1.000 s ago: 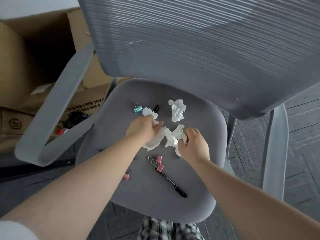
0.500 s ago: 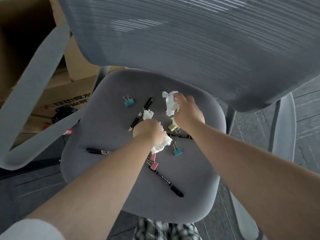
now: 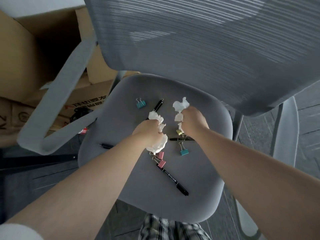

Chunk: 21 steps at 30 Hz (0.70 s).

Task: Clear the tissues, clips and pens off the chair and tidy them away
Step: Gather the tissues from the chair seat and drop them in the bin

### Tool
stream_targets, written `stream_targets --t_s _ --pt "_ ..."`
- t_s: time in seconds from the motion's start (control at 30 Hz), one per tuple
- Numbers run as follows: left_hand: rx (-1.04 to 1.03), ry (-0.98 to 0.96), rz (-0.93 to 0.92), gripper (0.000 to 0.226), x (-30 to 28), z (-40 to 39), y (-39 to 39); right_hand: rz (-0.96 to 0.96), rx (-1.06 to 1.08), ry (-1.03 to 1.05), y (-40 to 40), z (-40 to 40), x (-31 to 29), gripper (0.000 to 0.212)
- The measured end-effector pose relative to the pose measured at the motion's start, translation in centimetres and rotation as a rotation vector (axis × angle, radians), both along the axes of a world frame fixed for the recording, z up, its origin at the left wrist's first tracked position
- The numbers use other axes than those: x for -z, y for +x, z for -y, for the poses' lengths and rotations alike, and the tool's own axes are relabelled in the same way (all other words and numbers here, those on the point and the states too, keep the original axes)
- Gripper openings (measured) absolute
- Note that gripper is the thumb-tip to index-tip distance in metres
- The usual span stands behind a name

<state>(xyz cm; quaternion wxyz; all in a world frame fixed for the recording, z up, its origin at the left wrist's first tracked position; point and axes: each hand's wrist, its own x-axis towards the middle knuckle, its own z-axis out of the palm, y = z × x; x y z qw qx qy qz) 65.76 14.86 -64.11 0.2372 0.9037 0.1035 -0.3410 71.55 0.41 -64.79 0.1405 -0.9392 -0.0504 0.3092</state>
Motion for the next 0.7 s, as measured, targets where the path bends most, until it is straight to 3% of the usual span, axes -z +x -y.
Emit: stream_targets --t_s 0.07,0.2,0.27,0.47,0.7 --pt "0.035 0.053 0.012 0.013 -1.7 -0.2 -0.4 0.004 -0.005 0.035 -0.5 0.5 -1.9 0.032" --pt "-0.004 0.104 0.067 0.019 -6.3 -0.9 -1.8 -0.066 0.12 0.149 -1.5 1.1 -5.8 0.032" --pt "-0.055 0.122 0.109 0.02 -9.3 -1.3 -3.1 -0.053 0.081 0.148 -2.2 1.3 -8.1 0.028" --pt "-0.162 0.226 0.201 0.027 -18.4 -3.2 -10.3 0.069 -0.221 0.205 -5.8 0.9 -16.1 0.019" --pt "-0.39 0.324 0.267 0.037 -26.5 -7.6 -22.6 0.116 -0.578 0.338 -10.6 -6.3 -24.0 0.037"
